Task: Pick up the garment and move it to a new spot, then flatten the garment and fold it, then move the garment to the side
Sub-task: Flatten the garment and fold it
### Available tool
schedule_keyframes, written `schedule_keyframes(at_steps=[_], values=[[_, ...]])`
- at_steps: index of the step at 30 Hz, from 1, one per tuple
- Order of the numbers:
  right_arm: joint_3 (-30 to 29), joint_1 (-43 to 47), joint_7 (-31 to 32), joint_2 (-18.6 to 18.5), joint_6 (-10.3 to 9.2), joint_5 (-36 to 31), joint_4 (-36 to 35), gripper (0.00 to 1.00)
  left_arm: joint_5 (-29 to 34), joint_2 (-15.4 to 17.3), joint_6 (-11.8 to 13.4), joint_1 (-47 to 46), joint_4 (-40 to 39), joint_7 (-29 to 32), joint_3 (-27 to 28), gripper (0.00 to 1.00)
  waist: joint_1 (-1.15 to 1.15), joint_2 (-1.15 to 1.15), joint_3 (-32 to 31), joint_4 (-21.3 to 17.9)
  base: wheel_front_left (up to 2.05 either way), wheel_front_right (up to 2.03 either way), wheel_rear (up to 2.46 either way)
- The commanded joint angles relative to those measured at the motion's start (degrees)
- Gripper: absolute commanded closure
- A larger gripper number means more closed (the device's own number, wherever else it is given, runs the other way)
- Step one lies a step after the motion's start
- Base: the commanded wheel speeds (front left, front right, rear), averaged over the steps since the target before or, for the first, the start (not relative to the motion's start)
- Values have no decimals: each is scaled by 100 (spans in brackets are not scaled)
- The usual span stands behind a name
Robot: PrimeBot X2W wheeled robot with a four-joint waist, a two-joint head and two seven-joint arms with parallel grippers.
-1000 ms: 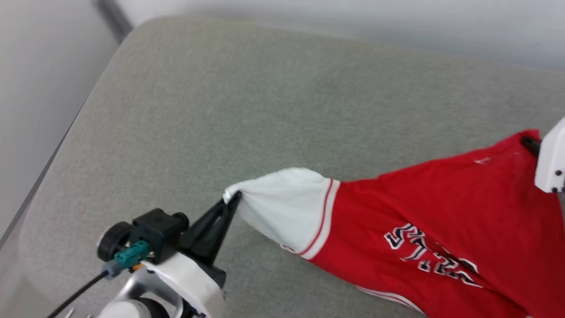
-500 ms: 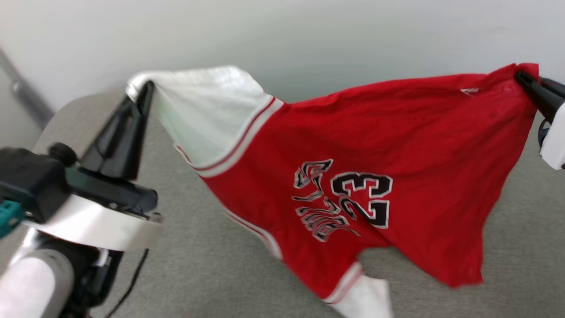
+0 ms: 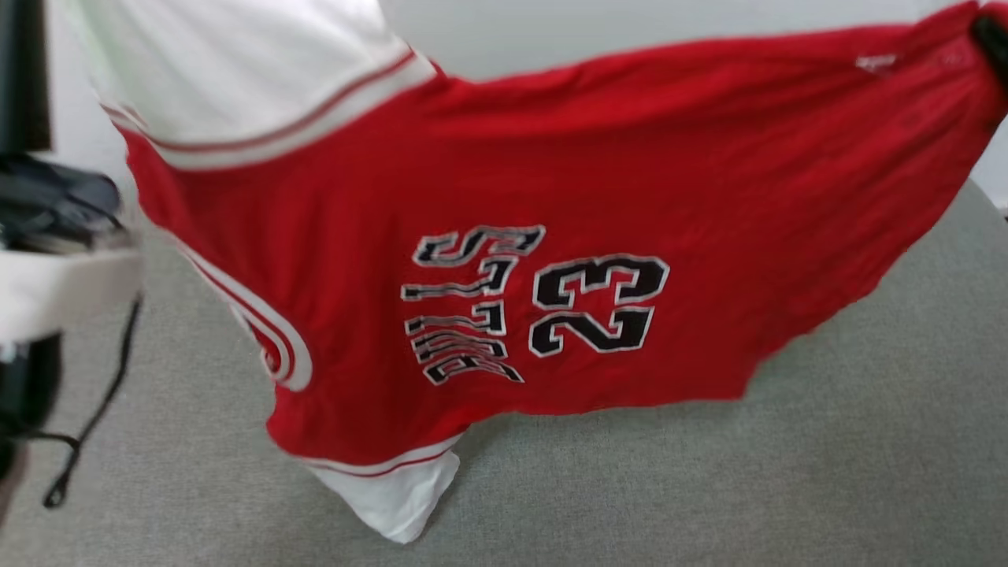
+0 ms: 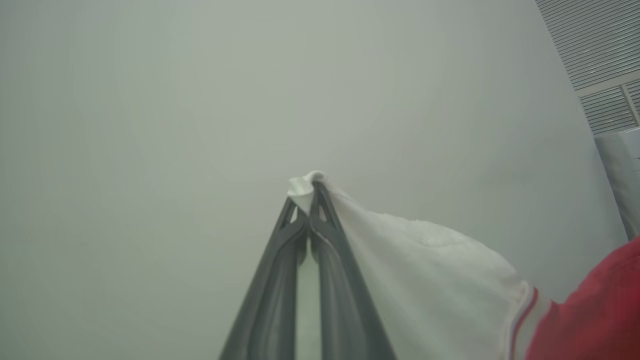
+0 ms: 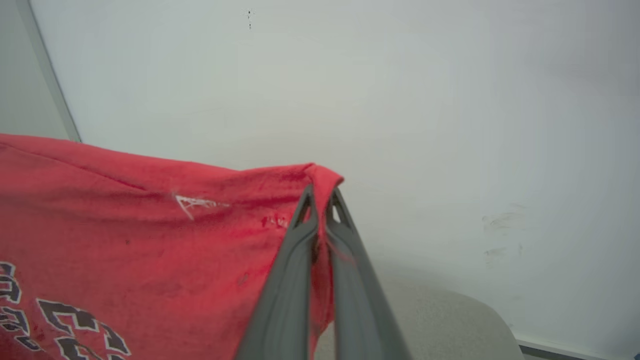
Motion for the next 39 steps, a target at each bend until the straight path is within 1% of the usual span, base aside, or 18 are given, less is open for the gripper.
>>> schedule_keyframes(at_steps=[1, 3, 8, 10, 13, 16, 20, 23, 30, 32, 35, 37, 39], values=[[-60, -150, -37, 38, -2, -44, -74, 100, 13, 62, -31, -214, 44, 41, 58, 100, 1, 0, 182, -88, 0, 0, 0], [-157, -306, -64, 96, -2, -91, -128, 100, -33, 105, -101, -518, 106, 86, 103, 100, 1, 0, 369, -132, 0, 0, 0], [-307, -898, -288, 138, -2, -238, -177, 100, -247, 56, -258, -1499, 449, 24, 296, 100, 1, 0, 956, -180, 0, 0, 0], [-330, -1174, -386, 144, -2, -297, -96, 100, -226, 93, -368, -1932, 657, 2, 290, 100, 1, 0, 1223, -191, 0, 0, 0], [-322, -1636, -505, 58, -2, -435, 116, 100, -211, 122, -536, -2638, 1040, 41, 223, 100, 1, 0, 1638, -185, 0, 0, 0], [-254, -2137, -676, -64, -2, -597, 403, 100, -148, 39, -670, -3370, 1584, 29, 103, 100, 1, 0, 2035, -138, 0, 0, 0], [-177, -2913, -1016, -79, -3, -730, 954, 100, -4, -179, -804, -4371, 2476, -171, -62, 100, 1, 0, 2548, -54, 0, 0, 0], [16, -3576, -1246, -192, -4, -964, 1467, 100, 136, -334, -929, -5160, 3129, -349, -189, 100, 1, 0, 2926, 9, 0, 0, 0], [283, -5131, -1942, -205, -6, -1553, 2739, 100, 438, -687, -1080, -6742, 4719, -990, -326, 100, 1, 0, 3621, 169, 0, 0, 0], [306, -5431, -2206, -143, -6, -1760, 3109, 100, 436, -815, -1068, -7013, 5186, -1211, -307, 100, 1, 0, 3749, 203, 0, 0, 0], [452, -5712, -2653, -80, -6, -2024, 3620, 100, 417, -937, -1142, -7284, 5838, -1470, -296, 100, 1, 0, 3863, 264, 0, 0, 0], [570, -5744, -2878, -17, -6, -2093, 3910, 100, 378, -1059, -1260, -7296, 6158, -1593, -301, 100, 1, 0, 3900, 313, 0, 0, 0], [697, -5620, -3052, 14, -6, -2152, 4175, 100, 314, -1202, -1422, -7081, 6400, -1670, -318, 100, 1, 0, 3901, 361, 0, 0, 0]])
